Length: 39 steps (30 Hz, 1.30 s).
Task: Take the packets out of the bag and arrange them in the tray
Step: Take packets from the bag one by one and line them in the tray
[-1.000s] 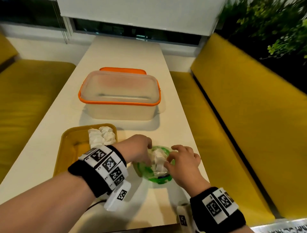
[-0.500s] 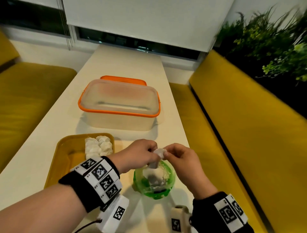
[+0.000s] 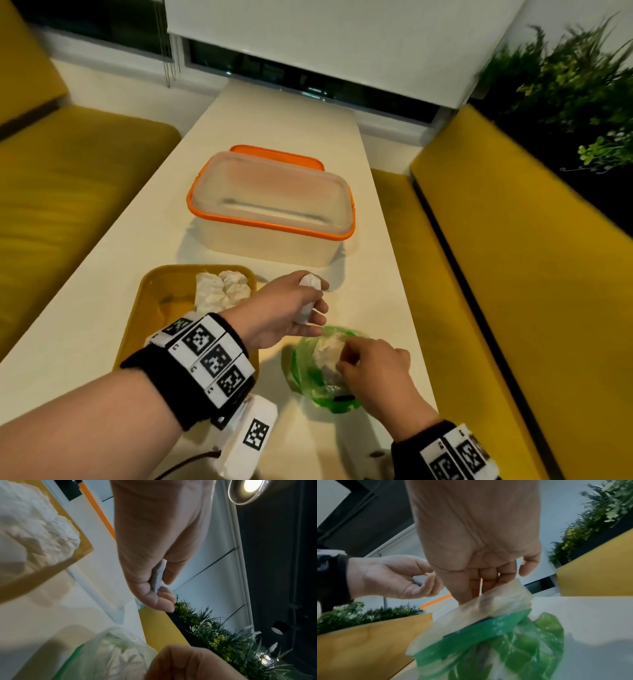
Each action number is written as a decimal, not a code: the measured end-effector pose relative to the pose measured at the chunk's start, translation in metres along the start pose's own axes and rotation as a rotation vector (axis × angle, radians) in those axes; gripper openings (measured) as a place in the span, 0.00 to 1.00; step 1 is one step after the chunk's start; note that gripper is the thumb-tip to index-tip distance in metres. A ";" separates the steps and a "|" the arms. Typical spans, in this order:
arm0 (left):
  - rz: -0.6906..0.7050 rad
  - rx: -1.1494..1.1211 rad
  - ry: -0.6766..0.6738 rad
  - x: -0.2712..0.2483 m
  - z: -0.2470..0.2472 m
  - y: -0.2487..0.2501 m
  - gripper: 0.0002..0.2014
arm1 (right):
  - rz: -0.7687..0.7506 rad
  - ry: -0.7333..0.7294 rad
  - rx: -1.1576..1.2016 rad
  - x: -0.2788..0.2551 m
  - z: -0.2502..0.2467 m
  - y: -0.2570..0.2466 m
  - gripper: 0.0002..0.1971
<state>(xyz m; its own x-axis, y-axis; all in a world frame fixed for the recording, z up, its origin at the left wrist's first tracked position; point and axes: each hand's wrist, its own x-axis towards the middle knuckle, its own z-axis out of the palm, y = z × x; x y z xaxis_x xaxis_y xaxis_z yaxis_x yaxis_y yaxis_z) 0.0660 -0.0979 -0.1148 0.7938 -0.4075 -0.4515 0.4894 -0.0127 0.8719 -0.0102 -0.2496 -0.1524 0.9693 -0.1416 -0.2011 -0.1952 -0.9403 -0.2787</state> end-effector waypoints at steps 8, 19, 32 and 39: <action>0.023 -0.078 0.022 -0.001 -0.009 0.007 0.04 | -0.012 0.011 -0.023 0.004 0.012 0.001 0.07; 0.060 0.116 0.001 -0.008 -0.017 -0.003 0.05 | 0.112 0.002 0.269 0.003 -0.013 0.005 0.10; 0.089 0.162 -0.107 -0.020 -0.013 -0.009 0.11 | 0.039 0.114 0.944 -0.006 -0.035 -0.015 0.04; -0.093 -0.072 -0.223 -0.029 -0.017 -0.012 0.08 | 0.030 0.077 1.037 -0.013 -0.028 -0.026 0.05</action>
<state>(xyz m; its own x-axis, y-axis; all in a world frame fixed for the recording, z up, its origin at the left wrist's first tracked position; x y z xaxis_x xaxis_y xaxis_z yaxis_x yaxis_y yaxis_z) 0.0433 -0.0710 -0.1155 0.6489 -0.5993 -0.4689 0.5872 0.0025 0.8094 -0.0135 -0.2316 -0.1161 0.9617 -0.2143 -0.1707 -0.2167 -0.2137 -0.9526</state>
